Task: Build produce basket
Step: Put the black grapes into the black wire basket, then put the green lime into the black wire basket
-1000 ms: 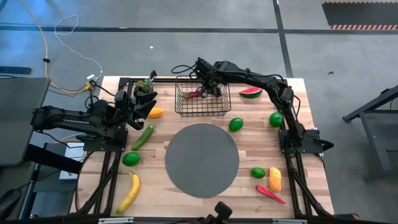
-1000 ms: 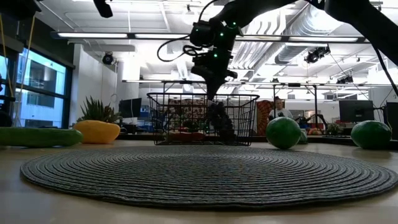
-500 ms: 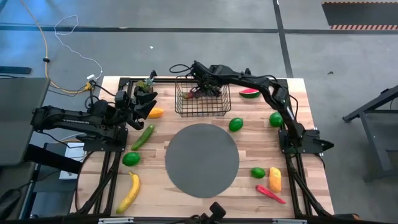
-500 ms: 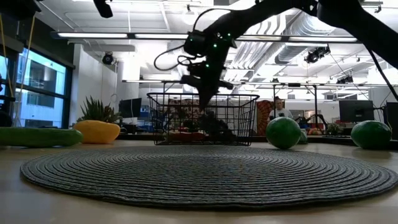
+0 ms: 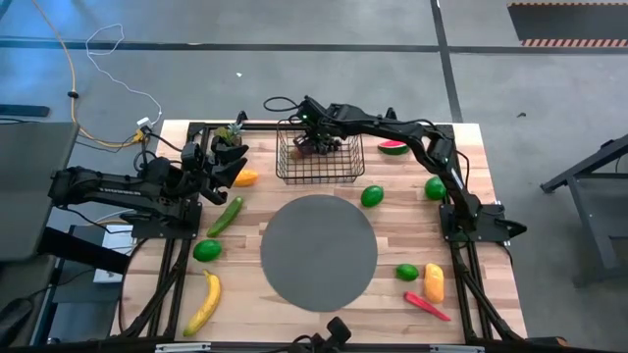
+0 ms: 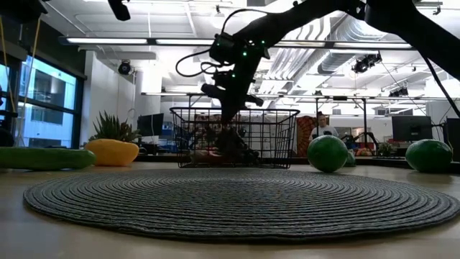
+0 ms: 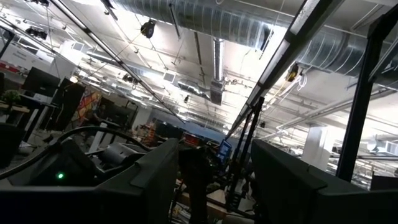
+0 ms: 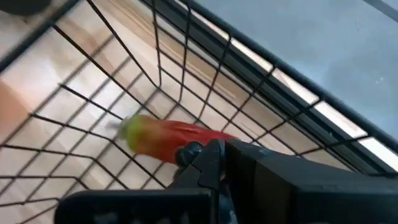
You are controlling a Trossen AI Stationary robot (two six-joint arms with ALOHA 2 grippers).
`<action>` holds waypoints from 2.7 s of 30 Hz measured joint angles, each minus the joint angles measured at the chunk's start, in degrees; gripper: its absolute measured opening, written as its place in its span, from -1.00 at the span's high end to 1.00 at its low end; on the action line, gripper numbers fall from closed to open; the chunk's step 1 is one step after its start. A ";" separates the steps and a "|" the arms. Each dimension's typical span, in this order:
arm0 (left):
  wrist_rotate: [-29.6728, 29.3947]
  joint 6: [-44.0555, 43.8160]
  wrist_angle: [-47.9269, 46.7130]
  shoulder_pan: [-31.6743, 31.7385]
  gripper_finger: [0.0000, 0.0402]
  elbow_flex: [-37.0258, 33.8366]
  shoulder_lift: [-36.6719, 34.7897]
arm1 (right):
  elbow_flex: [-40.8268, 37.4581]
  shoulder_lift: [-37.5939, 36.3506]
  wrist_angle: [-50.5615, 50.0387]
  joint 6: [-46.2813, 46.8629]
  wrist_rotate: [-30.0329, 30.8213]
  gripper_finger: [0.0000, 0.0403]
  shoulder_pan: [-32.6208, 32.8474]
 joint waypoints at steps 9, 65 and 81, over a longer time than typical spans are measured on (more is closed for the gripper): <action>-0.02 0.02 -0.02 0.02 0.04 0.00 0.00 | 0.00 0.31 0.93 0.85 -4.26 0.75 -0.66; -4.52 2.49 -2.42 0.02 0.04 0.00 0.02 | -10.58 0.63 0.43 14.09 -16.58 1.00 -3.83; -4.52 1.55 -3.08 0.02 0.04 0.00 0.02 | -10.62 -8.51 -5.13 2.49 -10.10 1.00 -5.47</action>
